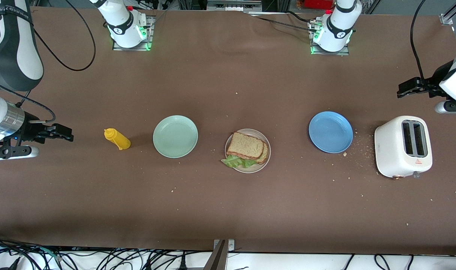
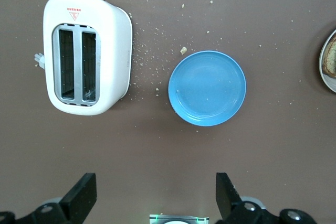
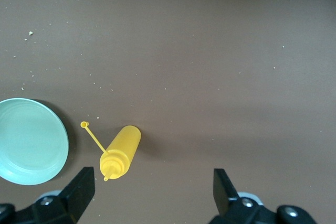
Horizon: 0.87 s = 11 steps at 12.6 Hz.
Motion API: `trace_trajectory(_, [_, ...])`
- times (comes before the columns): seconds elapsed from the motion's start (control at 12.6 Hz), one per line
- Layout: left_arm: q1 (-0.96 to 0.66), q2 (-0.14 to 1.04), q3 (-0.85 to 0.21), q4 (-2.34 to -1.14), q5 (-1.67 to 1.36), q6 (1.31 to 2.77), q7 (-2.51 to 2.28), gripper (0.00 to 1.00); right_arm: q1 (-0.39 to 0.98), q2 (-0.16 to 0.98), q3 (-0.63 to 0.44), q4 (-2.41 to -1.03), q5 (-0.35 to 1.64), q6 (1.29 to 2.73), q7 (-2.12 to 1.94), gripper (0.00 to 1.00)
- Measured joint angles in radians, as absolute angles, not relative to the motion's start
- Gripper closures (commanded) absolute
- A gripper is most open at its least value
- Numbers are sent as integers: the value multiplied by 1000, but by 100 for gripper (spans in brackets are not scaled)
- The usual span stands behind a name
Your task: Make sandwich in beige plate with both arms
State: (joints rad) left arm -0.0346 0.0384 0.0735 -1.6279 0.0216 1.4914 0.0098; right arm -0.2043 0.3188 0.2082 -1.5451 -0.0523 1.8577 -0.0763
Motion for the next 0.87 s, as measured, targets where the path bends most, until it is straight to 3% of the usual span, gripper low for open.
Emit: trace_trajectory(0.87, [-64, 25, 68, -1643, -25, 1555, -59, 0, -204, 310, 209, -1528, -52, 1862, -52, 0])
